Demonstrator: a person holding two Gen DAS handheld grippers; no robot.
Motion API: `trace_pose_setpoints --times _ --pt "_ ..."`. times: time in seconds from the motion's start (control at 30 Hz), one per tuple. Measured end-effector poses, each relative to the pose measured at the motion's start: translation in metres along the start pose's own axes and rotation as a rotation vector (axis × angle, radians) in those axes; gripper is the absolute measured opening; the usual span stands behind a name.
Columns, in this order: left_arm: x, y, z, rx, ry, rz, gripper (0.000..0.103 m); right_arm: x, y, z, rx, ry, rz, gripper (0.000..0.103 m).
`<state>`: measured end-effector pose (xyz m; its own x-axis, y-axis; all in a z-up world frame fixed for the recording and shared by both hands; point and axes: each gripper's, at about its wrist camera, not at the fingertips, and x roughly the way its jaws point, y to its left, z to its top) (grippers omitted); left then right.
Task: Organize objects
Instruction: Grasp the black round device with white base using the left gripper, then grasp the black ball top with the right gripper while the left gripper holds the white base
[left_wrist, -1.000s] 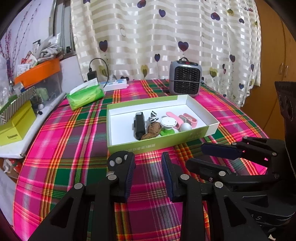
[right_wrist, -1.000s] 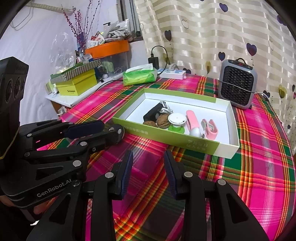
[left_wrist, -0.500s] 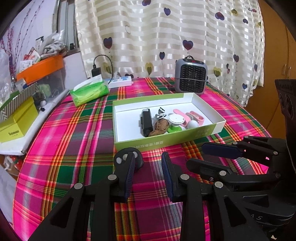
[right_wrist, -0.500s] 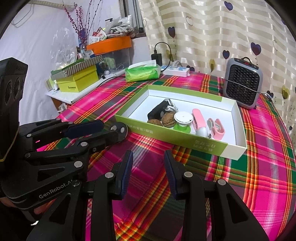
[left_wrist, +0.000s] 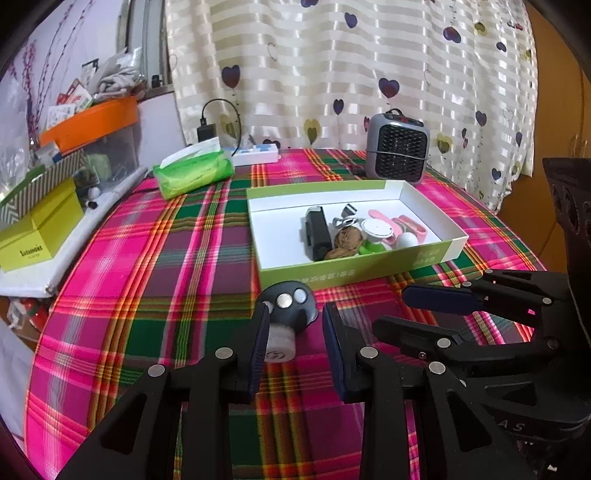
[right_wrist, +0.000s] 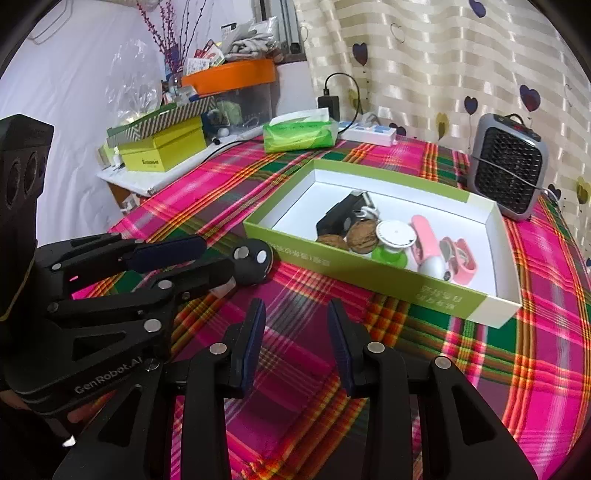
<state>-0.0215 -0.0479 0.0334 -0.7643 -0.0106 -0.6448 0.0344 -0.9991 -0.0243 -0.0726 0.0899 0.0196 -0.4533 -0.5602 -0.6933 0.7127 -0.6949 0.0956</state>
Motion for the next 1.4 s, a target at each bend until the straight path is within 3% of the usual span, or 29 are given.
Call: trace_pose_setpoints --times 0.33,0.6,0.8,0.97,1.2,1.4 --pt "0.006 0.021 -0.004 -0.045 0.016 -0.013 0.027 0.01 0.003 0.001 -0.003 0.024 0.018 0.037" --pt "0.012 0.035 -0.005 -0.079 0.033 -0.024 0.028 0.017 0.006 0.004 -0.004 0.036 0.036 0.043" --pt "0.008 0.033 -0.01 -0.065 0.029 -0.085 0.032 0.025 0.005 0.01 0.004 0.039 0.053 0.043" --pt "0.016 0.028 -0.011 -0.05 0.072 -0.12 0.034 0.026 0.002 0.012 0.013 0.035 0.06 0.043" --pt "0.034 0.032 -0.012 -0.089 0.156 -0.11 0.034 0.028 0.001 0.013 0.016 0.04 0.065 0.043" --pt "0.033 0.037 -0.014 -0.118 0.155 -0.114 0.025 0.033 0.003 0.016 0.016 0.048 0.074 0.043"
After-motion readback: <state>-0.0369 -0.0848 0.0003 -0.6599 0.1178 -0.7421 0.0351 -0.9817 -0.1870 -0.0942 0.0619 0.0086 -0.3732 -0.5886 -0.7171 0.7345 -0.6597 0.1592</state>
